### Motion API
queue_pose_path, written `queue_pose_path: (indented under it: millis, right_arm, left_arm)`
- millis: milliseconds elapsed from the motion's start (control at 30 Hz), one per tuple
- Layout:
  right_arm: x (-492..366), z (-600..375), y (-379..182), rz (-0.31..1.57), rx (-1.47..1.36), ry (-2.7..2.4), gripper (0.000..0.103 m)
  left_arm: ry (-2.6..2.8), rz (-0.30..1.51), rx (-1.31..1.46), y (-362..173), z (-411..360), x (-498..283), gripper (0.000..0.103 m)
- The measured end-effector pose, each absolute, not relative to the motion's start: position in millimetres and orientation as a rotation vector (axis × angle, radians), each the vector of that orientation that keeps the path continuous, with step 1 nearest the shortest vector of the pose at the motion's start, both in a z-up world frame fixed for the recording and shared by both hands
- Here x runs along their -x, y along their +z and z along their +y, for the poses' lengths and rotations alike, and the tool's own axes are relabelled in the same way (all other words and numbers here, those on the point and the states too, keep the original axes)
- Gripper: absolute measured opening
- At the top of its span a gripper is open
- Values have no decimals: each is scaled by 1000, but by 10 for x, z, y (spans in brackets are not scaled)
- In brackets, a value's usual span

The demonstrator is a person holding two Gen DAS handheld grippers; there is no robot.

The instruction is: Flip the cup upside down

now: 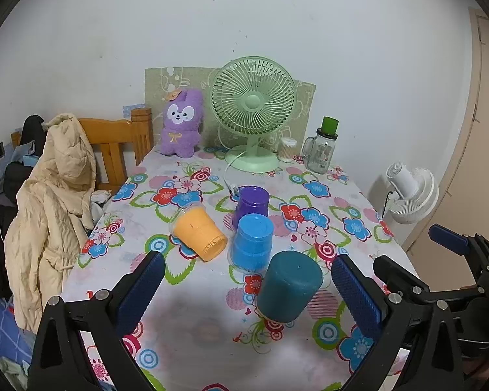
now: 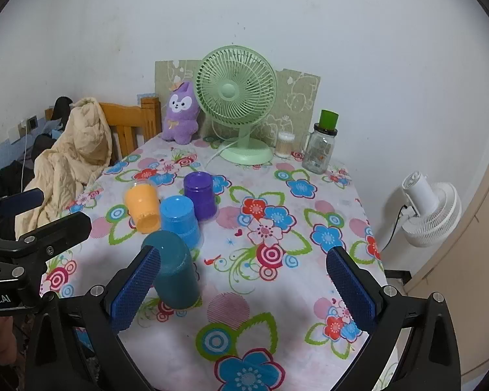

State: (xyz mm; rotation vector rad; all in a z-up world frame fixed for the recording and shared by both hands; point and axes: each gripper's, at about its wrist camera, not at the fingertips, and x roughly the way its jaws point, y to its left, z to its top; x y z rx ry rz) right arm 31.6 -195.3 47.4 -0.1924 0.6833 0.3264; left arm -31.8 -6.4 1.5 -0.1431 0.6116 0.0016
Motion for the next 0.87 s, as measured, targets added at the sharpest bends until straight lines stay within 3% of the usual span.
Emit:
queue_pose_path:
  millis: [867]
  right_arm:
    - [-280,-1968,617,625,168,312,103]
  left_arm:
    - [6,585,152,73,34,333,103]
